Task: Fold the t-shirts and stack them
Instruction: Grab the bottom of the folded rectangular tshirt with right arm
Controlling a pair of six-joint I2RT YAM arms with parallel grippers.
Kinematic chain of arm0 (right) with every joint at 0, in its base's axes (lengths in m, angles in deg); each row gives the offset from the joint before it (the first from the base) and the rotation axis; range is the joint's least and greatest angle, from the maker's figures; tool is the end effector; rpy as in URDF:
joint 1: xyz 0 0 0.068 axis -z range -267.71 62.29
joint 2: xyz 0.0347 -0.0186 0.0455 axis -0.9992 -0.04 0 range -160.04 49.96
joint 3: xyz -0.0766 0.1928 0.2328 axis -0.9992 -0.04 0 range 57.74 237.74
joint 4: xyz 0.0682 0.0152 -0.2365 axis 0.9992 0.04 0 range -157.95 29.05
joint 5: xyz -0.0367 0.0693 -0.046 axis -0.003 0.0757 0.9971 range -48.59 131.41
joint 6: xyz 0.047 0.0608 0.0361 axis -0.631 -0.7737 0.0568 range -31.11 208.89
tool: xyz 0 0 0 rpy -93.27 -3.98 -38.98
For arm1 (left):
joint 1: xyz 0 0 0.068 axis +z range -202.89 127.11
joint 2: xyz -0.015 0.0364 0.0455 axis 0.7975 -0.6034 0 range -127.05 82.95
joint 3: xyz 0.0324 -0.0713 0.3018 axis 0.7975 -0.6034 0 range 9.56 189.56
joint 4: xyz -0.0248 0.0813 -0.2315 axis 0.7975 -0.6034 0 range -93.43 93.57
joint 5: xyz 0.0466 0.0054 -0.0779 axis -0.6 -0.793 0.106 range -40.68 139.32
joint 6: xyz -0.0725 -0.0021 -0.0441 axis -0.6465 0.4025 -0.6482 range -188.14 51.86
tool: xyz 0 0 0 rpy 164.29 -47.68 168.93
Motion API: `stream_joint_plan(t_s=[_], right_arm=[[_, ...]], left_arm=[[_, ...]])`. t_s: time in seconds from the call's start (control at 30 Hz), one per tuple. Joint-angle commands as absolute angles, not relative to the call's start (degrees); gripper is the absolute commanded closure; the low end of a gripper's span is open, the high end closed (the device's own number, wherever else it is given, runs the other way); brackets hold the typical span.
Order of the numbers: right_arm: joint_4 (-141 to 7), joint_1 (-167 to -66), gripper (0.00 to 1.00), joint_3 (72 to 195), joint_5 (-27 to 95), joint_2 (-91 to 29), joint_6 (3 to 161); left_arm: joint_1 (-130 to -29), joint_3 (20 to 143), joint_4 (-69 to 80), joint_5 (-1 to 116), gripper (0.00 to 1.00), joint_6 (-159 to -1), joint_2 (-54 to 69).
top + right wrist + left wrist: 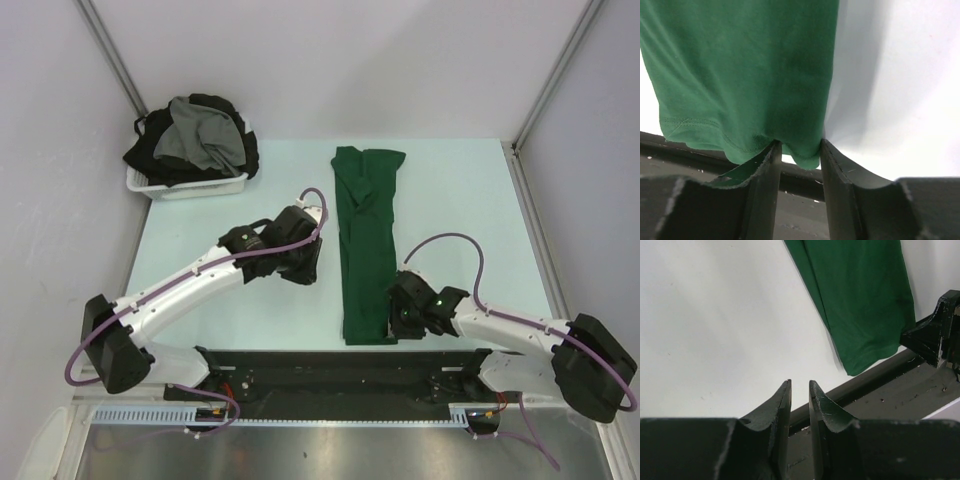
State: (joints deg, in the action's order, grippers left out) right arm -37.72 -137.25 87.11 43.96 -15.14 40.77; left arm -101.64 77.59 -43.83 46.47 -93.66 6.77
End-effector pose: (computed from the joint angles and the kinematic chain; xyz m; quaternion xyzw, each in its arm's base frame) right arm 0.1151 0.1298 0.1686 -0.0075 0.9778 0.1424 0.1533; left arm 0.1786 -0.1981 0.3132 0.1851 0.9368 -0.1598 0.2503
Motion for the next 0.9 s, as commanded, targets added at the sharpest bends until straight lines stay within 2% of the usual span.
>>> stream_joint_plan(t_s=[0.0, 0.07, 0.1, 0.27, 0.37, 0.87], right_arm=[[-40.9, -137.9, 0.63, 85.2, 46.0, -17.1, 39.5], [-41.1, -138.1, 0.68, 85.0, 46.2, -17.4, 39.2], [-41.1, -138.2, 0.75, 85.1, 46.3, -17.5, 39.2], [-39.7, -138.2, 0.96, 86.0, 46.8, -17.4, 39.4], [-38.2, -138.2, 1.00, 87.5, 47.0, -17.4, 39.8], [-29.9, -137.9, 1.00, 101.5, 49.1, -21.0, 46.0]], left_arm=[[-102.2, 78.4, -44.1, 46.0, 0.75, -93.7, 8.7], [-102.2, 78.3, -44.2, 46.0, 0.75, -93.6, 8.5], [-102.2, 78.1, -44.2, 46.0, 0.75, -93.6, 8.6], [-102.3, 78.2, -43.8, 46.3, 0.75, -93.5, 8.1], [-102.4, 78.3, -43.6, 46.5, 0.75, -93.5, 8.0], [-102.9, 77.4, -38.7, 48.8, 0.75, -94.2, 5.4]])
